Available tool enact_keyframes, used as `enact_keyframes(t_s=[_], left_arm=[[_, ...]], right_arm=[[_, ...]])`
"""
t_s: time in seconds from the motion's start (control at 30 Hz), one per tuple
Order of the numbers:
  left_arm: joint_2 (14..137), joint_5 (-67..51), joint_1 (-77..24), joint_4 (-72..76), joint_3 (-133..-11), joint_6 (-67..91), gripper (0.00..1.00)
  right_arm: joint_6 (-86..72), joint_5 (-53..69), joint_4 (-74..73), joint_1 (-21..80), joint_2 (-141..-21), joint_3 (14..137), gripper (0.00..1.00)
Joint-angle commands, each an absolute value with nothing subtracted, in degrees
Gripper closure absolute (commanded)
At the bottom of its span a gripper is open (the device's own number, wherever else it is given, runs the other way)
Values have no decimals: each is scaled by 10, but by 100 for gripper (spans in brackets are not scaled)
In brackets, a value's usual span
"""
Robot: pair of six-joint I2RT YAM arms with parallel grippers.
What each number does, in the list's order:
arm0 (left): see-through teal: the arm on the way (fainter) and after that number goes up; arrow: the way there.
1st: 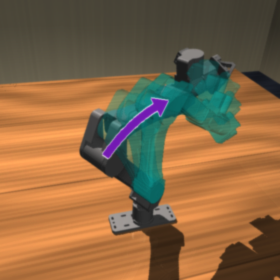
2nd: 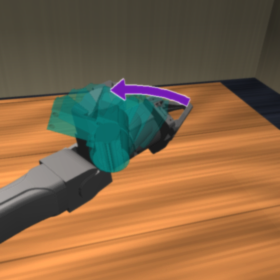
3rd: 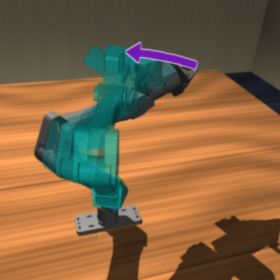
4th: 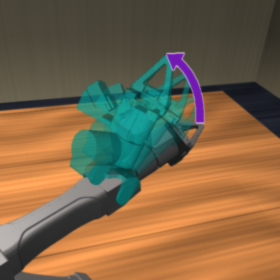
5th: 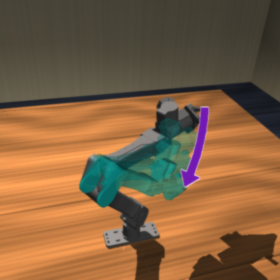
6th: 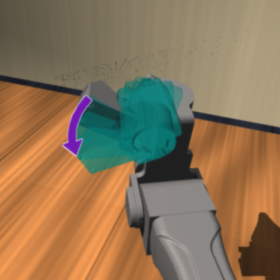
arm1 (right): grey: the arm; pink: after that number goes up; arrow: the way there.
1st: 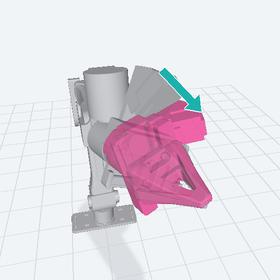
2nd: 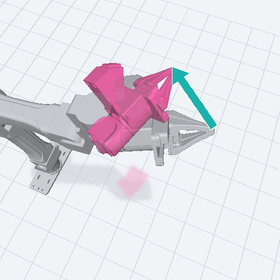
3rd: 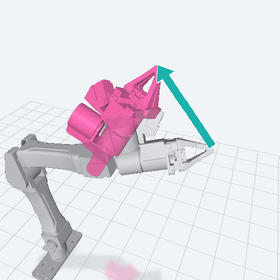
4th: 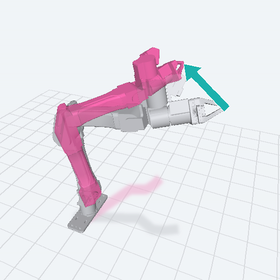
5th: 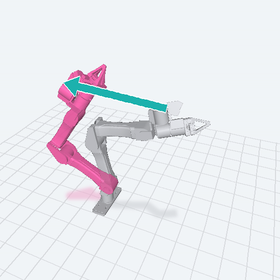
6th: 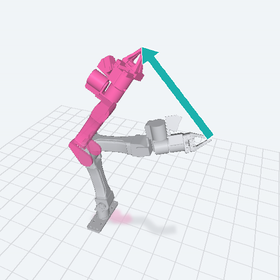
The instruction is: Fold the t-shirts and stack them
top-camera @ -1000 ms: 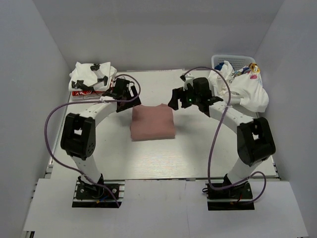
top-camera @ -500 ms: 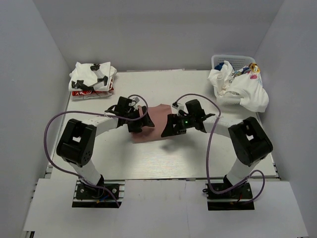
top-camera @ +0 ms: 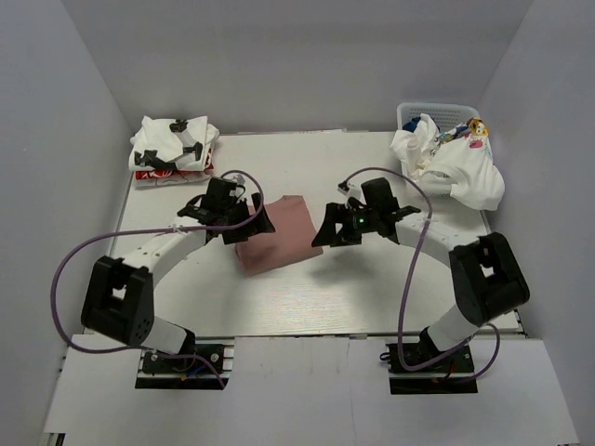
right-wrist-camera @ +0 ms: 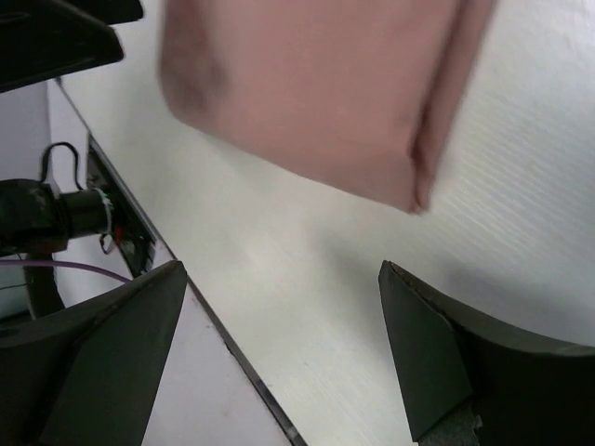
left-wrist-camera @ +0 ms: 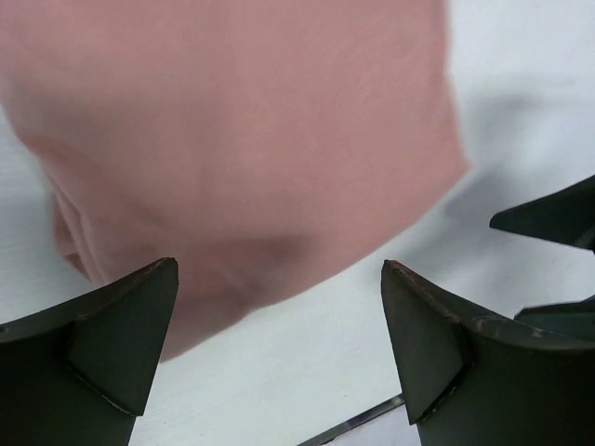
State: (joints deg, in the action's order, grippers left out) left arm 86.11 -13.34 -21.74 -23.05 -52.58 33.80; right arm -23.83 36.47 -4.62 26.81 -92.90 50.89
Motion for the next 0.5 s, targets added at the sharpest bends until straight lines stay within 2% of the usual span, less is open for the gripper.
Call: enact_keyframes(t_s=[0.0,0.17,0.33,0.47], left_arm=[[787,-81,-210,-240,-549,345,0],[809,-84,-210,-210,-543,351,0],[877,-25,-205,-157,-536,351,0],[938,25,-194,-199,-556,352,0]], right_arm=[[-221,349,-60,283,-880,556,10],[-256,410,-25,307,-945,612,10],[-316,430,44,308,-1037,613,10],[-320,410,12,296,-1096,627,10]])
